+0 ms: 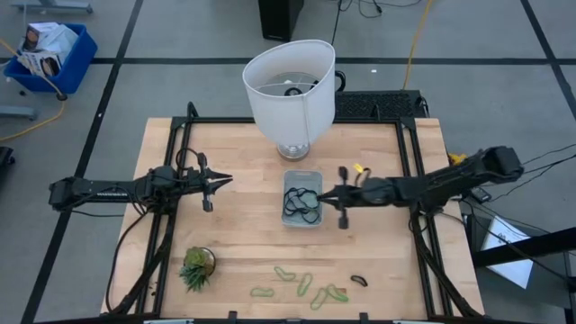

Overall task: Pick and place rubber bands into bin
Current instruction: Put the green rubber band into the gray bin

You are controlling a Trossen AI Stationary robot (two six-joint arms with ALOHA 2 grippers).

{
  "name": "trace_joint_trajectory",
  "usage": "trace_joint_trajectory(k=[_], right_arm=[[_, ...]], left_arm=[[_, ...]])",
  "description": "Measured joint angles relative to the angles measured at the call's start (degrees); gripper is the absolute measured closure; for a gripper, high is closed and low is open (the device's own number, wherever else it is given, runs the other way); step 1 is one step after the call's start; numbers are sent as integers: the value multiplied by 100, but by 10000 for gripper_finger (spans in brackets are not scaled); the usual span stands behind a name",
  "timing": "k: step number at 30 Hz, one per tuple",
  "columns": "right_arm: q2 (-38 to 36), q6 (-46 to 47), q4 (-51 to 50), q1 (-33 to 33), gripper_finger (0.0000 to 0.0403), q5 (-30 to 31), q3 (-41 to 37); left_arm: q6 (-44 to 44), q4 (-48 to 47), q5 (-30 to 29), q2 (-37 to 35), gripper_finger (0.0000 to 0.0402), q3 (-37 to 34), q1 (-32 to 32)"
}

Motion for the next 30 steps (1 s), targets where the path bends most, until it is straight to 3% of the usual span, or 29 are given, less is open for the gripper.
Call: trace_joint_trajectory(k=[11,21,25,30], right_arm=[[1372,517,-944,-596,403,-456,743],[1694,697,-878,-733,400,-573,794],[1664,782,-902,-731,365,-562,793],[1665,829,-910,-731,287,-557,794]], left_arm=[[-6,-8,0,0,353,2,2],[-19,-10,2,2,353,1,0],[-19,-10,6,2,353,2,0],[-18,-10,9,1,353,1,2]])
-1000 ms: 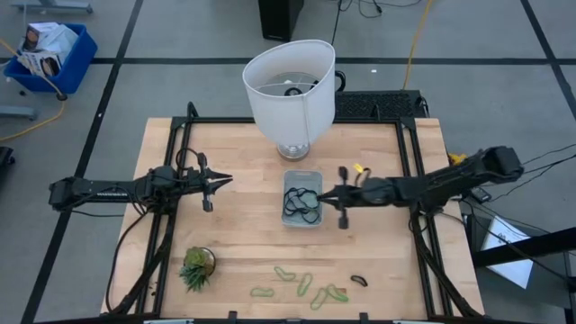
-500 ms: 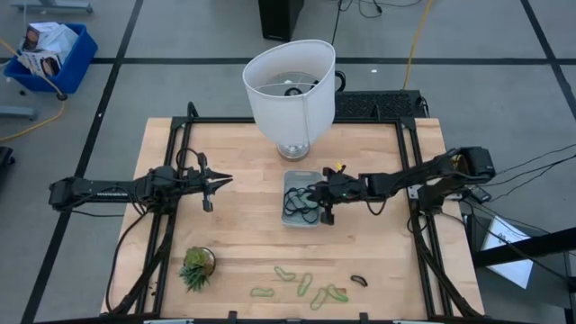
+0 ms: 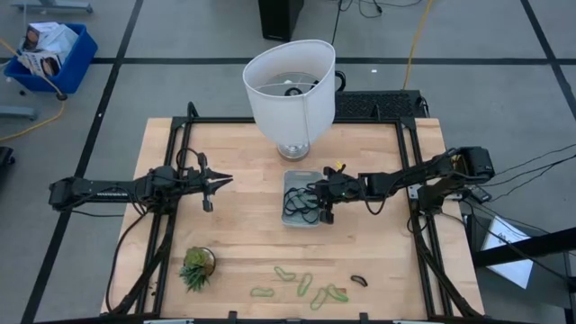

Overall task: Pick and place rubber bands into bin
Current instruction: Put the green rubber band into the gray bin

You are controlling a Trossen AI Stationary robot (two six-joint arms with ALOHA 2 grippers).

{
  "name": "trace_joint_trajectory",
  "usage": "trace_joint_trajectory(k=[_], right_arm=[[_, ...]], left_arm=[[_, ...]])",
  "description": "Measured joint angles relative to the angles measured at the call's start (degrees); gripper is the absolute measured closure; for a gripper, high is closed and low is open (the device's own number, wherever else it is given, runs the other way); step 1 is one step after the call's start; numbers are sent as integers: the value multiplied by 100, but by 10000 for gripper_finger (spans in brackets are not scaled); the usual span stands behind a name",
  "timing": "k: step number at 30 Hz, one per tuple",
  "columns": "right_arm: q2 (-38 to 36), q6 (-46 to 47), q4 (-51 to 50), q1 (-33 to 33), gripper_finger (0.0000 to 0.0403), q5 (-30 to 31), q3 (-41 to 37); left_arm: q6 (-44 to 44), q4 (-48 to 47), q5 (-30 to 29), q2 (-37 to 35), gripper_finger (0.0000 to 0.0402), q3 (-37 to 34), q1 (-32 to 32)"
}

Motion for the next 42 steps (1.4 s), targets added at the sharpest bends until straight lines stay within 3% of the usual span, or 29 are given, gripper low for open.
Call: trace_joint_trajectory(k=[5,11,15,20,22,28,36,42], right_arm=[[0,106,-1,-13,220,27,-2],[-36,-30,-9,-26,206,152,-2],[-391,-394,6,-11,249,-23,-7],[-1250,-948,5,7,367,-776,-12],[-1675,-1158,14,-29,392,-1067,-54],[-3014,-1438,-32,-243,399,-1683,-332],[-4619,-799,756,-326,402,-1666,-1724],[-5279,-305,1568,-155,402,-1361,-2830]], left_arm=[[1,0,0,-1,353,1,-2],[1,0,2,1,353,1,0],[1,-9,6,-1,353,0,-1],[2,-104,4,1,353,-1,-2],[1,-121,4,-1,353,0,-1],[-3,-142,3,1,353,1,-2],[-32,-142,0,1,353,0,-2],[-45,-144,0,1,353,-1,-1]])
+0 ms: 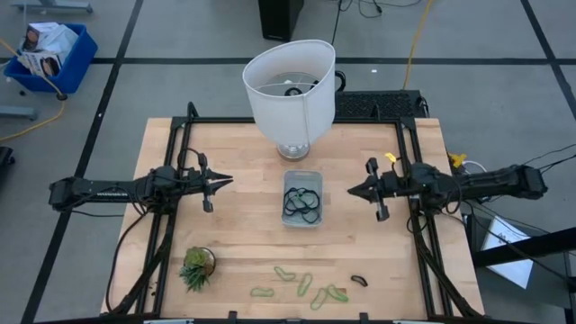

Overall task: Pick and place rubber bands into bin
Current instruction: Put the green rubber band into the gray bin

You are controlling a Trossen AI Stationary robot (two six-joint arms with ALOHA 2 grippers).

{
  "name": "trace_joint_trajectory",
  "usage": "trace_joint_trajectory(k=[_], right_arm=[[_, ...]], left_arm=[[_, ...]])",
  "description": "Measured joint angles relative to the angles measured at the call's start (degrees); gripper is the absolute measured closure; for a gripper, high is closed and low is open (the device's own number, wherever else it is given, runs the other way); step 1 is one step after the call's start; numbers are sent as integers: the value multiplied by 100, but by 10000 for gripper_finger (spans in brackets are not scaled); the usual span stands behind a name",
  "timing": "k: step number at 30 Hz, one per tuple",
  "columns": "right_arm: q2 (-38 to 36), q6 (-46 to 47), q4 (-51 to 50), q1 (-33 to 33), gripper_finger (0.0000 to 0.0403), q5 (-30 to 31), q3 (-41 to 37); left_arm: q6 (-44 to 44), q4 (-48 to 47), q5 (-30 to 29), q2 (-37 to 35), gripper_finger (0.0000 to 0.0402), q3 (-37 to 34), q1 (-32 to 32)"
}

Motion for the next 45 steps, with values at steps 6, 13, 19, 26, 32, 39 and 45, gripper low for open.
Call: trace_joint_trajectory(k=[6,13,19,26,32,39,45], right_arm=[[-401,-164,115,355,403,7,-382],[-813,-451,114,563,403,276,-708],[-828,-466,488,562,403,314,-1121],[-828,-471,490,557,403,305,-1207],[-830,-572,492,557,403,297,-1216],[-830,-665,496,556,403,292,-1223],[-828,-660,496,556,403,292,-1227]], left_arm=[[0,-18,-2,-2,353,2,1],[126,-159,-2,-2,353,0,-1],[-157,-434,84,-2,353,0,0],[-415,-512,133,0,358,1,-6],[-1049,-167,753,0,395,0,-127],[-1835,268,467,404,397,69,-809],[-1963,279,-262,1275,397,678,-1673]])
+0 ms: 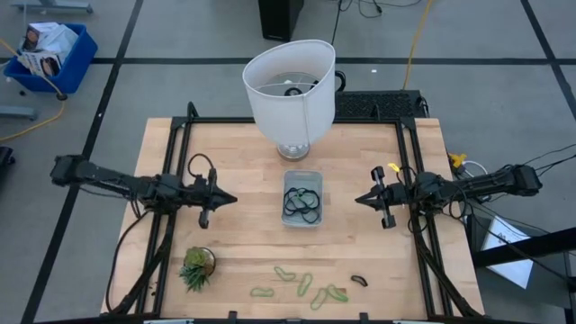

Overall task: Pick and place rubber bands into bin
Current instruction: Put the green rubber band into the gray bin

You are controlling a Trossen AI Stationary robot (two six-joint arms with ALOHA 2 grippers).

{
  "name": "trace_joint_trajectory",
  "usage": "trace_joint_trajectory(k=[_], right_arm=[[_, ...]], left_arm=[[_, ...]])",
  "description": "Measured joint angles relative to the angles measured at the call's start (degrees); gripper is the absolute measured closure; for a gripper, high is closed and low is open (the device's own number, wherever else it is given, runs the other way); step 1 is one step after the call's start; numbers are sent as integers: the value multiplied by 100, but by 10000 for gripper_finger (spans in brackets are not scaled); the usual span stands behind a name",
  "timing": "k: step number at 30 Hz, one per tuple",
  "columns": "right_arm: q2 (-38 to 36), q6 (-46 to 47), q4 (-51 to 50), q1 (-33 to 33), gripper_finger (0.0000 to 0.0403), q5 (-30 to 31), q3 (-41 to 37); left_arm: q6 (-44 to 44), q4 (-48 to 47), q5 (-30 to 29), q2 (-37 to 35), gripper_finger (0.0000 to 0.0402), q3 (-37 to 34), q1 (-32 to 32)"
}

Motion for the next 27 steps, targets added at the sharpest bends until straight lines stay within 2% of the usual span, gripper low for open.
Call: trace_joint_trajectory(k=[5,11,21,27], right_arm=[[0,-35,2,0,403,4,0],[0,5,4,0,403,11,0],[0,44,2,0,403,13,-2],[0,13,2,0,403,13,-2]], left_arm=[[-110,-92,-622,1177,399,926,-739],[-188,-1003,-942,2951,399,2317,-1543],[-486,-3032,-940,5257,398,4916,-2352],[-723,-3818,-539,6221,397,5789,-2589]])
